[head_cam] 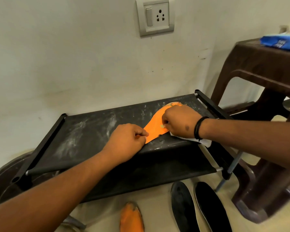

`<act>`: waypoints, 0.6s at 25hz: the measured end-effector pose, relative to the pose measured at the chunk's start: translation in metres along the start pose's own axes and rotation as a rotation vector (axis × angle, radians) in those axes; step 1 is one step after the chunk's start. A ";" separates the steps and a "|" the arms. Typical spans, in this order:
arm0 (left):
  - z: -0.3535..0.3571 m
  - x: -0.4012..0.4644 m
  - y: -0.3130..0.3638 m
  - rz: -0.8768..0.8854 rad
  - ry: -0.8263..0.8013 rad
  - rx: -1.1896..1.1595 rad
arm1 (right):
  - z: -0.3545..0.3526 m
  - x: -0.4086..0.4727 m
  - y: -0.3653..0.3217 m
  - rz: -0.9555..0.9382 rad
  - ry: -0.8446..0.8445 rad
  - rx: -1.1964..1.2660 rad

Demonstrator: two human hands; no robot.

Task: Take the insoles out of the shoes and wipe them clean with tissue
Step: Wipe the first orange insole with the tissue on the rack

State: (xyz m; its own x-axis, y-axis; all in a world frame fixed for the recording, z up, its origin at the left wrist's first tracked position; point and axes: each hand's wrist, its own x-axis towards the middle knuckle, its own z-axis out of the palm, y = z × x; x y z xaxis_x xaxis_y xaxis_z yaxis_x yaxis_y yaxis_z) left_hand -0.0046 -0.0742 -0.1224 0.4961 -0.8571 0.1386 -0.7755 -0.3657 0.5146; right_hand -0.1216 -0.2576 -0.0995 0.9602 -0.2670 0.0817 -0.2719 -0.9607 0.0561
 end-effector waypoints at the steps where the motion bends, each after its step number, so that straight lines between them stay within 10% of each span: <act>1: 0.001 -0.002 0.002 0.000 0.014 0.024 | -0.001 0.003 0.006 0.057 0.006 -0.052; 7: 0.001 -0.005 0.002 0.008 0.022 0.079 | 0.005 0.003 -0.041 -0.083 -0.048 0.293; 15: 0.003 0.000 0.002 0.010 0.021 0.069 | -0.003 0.016 -0.001 0.101 0.009 -0.001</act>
State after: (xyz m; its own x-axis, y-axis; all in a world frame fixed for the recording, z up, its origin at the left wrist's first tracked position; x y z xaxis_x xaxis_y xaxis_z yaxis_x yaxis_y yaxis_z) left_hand -0.0069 -0.0760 -0.1236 0.4957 -0.8534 0.1612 -0.8050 -0.3819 0.4540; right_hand -0.1058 -0.2602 -0.0952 0.9274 -0.3616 0.0958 -0.3671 -0.9290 0.0477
